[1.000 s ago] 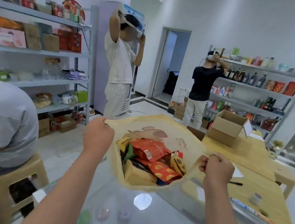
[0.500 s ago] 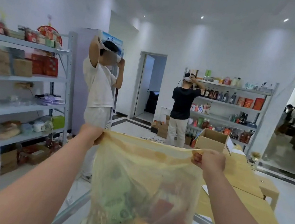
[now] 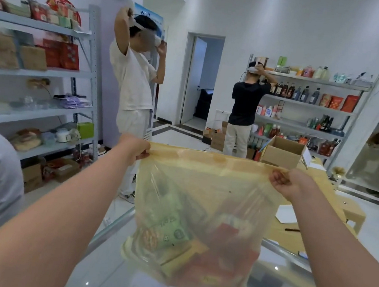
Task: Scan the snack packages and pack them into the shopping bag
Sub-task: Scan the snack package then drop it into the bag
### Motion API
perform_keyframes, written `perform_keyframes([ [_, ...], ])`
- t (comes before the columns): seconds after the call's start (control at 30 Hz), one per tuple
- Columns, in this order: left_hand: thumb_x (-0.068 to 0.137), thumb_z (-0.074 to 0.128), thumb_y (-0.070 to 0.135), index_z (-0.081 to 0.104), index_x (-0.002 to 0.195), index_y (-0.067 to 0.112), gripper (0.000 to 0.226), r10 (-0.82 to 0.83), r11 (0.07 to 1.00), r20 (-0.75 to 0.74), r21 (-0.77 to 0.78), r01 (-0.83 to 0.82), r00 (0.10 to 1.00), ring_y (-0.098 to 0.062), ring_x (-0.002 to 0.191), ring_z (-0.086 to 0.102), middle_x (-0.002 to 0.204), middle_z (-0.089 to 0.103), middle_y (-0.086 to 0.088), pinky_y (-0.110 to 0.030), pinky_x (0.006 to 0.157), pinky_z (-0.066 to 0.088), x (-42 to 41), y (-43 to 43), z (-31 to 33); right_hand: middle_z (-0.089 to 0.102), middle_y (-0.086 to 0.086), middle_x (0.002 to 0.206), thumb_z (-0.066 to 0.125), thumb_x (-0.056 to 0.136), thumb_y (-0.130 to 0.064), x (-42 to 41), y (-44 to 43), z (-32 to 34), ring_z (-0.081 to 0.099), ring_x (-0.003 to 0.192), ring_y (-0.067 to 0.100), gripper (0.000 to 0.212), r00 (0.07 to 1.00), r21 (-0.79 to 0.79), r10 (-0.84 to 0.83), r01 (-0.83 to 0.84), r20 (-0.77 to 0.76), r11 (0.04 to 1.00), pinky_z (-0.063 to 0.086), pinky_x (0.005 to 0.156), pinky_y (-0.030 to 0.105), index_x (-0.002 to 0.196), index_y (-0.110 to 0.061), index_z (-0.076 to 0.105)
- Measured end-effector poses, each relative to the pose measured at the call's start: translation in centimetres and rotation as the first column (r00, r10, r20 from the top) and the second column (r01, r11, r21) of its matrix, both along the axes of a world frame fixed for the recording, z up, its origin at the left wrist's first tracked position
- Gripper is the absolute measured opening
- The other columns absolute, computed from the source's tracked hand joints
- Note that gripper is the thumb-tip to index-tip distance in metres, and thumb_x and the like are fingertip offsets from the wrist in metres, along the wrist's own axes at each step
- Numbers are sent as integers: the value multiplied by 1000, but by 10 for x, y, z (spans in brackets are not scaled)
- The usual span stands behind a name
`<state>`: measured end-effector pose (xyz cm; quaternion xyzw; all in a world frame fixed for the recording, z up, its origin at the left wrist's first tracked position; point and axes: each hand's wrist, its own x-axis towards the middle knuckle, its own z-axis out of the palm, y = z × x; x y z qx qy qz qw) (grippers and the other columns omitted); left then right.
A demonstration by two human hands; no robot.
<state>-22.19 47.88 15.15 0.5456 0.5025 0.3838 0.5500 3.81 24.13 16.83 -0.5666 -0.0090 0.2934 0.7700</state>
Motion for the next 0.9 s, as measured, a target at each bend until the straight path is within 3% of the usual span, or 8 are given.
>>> perform_keyframes([
  [0.13,78,59,-4,69,88,-7,14,106,981,-354,189,-40,929,-27,73,70,78,69,-15,-40,70,61,-12,13,-11,41,9,68,25,95,10,11,3,-5,39,57,12,34,999,-19,-25,25,32,999,44,47,18,74,-3,48],
  [0.3,85,46,-3,63,69,0,24,40,933,-568,316,172,822,-27,62,68,65,68,-14,-40,67,61,-16,0,-20,42,9,67,27,94,10,14,3,0,40,55,12,27,997,-82,-2,8,75,997,38,32,13,81,-2,47],
  [0.4,86,50,-4,52,58,8,31,59,927,-525,345,149,849,-25,61,62,56,54,-8,-37,63,59,-9,10,-4,43,8,74,24,98,7,26,-5,15,40,60,12,31,998,-47,65,-65,3,997,42,34,14,78,0,47],
  [0.47,89,50,-3,60,70,6,23,85,916,-438,388,102,895,-22,57,58,62,57,-10,-29,53,54,-5,17,14,45,9,76,22,98,9,34,-5,24,42,62,13,33,997,-21,77,-78,-23,997,46,36,16,80,2,50],
  [0.63,94,48,7,64,75,5,25,5,921,-500,340,191,866,-22,56,61,67,64,-11,-30,57,58,-6,21,10,48,15,83,23,98,11,31,4,6,51,75,19,30,999,67,48,-48,0,997,54,67,23,88,3,51],
  [0.77,96,39,7,60,78,4,28,-28,906,-596,325,273,803,-19,52,62,68,68,-9,-25,46,52,-2,13,-3,50,19,90,27,97,12,38,-6,-10,53,78,25,31,995,74,100,-101,6,992,57,55,28,82,3,52],
  [0.83,96,35,0,57,79,3,28,-99,937,-454,256,236,885,-20,51,61,70,65,-15,-25,41,53,3,13,-3,50,19,94,27,97,13,40,-12,-10,54,80,27,30,990,83,141,-141,10,986,59,65,32,84,4,53],
  [0.9,97,35,-4,58,84,4,28,-136,978,-179,130,161,974,-18,52,62,74,63,-17,-21,41,53,8,17,1,50,20,96,29,96,14,40,-16,-7,55,84,28,27,984,105,177,-178,19,978,59,61,33,87,4,52],
])
